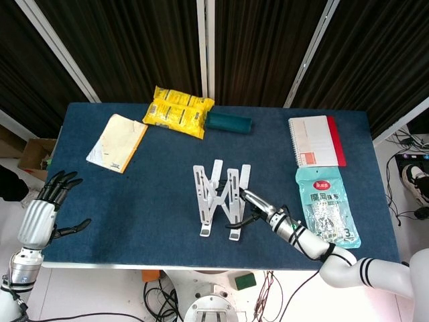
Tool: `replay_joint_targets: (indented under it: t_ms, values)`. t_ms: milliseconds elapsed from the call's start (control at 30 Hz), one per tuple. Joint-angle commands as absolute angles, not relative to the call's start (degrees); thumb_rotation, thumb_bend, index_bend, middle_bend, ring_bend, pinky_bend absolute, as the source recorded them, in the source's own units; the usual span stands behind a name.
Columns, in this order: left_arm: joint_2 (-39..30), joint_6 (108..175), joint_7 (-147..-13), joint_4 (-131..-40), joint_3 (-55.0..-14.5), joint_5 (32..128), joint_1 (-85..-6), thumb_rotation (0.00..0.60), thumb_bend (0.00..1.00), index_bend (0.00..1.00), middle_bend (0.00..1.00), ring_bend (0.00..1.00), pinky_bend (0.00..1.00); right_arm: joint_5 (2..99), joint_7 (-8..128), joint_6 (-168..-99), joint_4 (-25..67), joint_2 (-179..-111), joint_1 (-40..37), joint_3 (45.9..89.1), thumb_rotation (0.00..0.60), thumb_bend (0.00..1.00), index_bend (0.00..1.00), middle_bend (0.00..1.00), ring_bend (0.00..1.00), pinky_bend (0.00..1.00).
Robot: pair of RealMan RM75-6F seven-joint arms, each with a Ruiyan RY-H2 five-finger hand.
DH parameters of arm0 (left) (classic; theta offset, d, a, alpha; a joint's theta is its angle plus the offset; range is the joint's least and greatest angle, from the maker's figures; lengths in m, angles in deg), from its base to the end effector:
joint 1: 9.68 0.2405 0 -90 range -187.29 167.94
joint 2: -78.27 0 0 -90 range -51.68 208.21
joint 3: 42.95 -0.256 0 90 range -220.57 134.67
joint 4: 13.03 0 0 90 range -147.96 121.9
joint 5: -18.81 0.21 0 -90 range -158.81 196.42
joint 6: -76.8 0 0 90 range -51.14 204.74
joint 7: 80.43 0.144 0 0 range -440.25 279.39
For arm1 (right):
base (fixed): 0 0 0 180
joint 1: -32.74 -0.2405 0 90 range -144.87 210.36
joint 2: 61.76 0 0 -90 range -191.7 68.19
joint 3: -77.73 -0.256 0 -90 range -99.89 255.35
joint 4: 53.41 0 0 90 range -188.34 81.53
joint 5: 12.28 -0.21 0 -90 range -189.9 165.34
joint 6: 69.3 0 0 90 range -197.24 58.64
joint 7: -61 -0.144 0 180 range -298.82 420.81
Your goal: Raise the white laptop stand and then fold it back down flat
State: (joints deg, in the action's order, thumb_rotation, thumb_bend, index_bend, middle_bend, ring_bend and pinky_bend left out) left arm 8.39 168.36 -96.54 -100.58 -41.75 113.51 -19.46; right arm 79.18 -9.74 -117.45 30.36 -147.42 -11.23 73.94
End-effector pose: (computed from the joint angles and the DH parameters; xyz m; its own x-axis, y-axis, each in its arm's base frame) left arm -0.2780 0.1978 0.1366 0.1055 -0.0422 0.9935 0.9596 -0.2579 -0.1129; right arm -0.1335 -0.3054 -0.0338 -0.4772 -0.7670 0.4290 -0.7397 0.0870 -0.6673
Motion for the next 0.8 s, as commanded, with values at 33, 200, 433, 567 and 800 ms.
replay_joint_targets:
  t_ms: [33, 200, 433, 567, 800]
  values:
    - [8.9, 166.1, -97.9, -100.6, -42.0, 114.0, -20.9, 0.600, 0.12, 0.19, 0.11, 0.05, 0.16, 80.7, -10.3, -119.0, 31.5, -146.5, -11.1, 74.9, 0.600, 0.00, 0.01, 0.14, 0.00, 0.00]
    - [9.2, 161.4, -102.1, -100.2, -41.9, 113.6, -23.7, 0.600, 0.12, 0.19, 0.11, 0.05, 0.16, 84.2, -10.3, -122.7, 34.5, -144.6, -10.6, 77.3, 0.600, 0.00, 0.01, 0.14, 0.00, 0.00]
    - [8.2, 155.2, -105.7, -98.0, -42.4, 113.4, -27.2, 0.600, 0.12, 0.18, 0.11, 0.05, 0.16, 88.3, -8.1, -126.8, 39.2, -141.6, -9.4, 81.7, 0.600, 0.02, 0.01, 0.14, 0.00, 0.00]
    - [6.4, 153.0, -106.1, -96.8, -43.1, 115.1, -29.3, 0.600, 0.12, 0.18, 0.11, 0.05, 0.16, 89.2, -7.2, -128.5, 40.7, -140.7, -8.3, 84.2, 0.600, 0.03, 0.01, 0.14, 0.00, 0.00]
    - [3.7, 150.0, -105.6, -95.1, -43.4, 116.5, -32.5, 0.600, 0.12, 0.17, 0.11, 0.05, 0.16, 88.6, -7.4, -129.1, 39.3, -142.1, -7.0, 86.9, 0.600, 0.04, 0.01, 0.15, 0.00, 0.00]
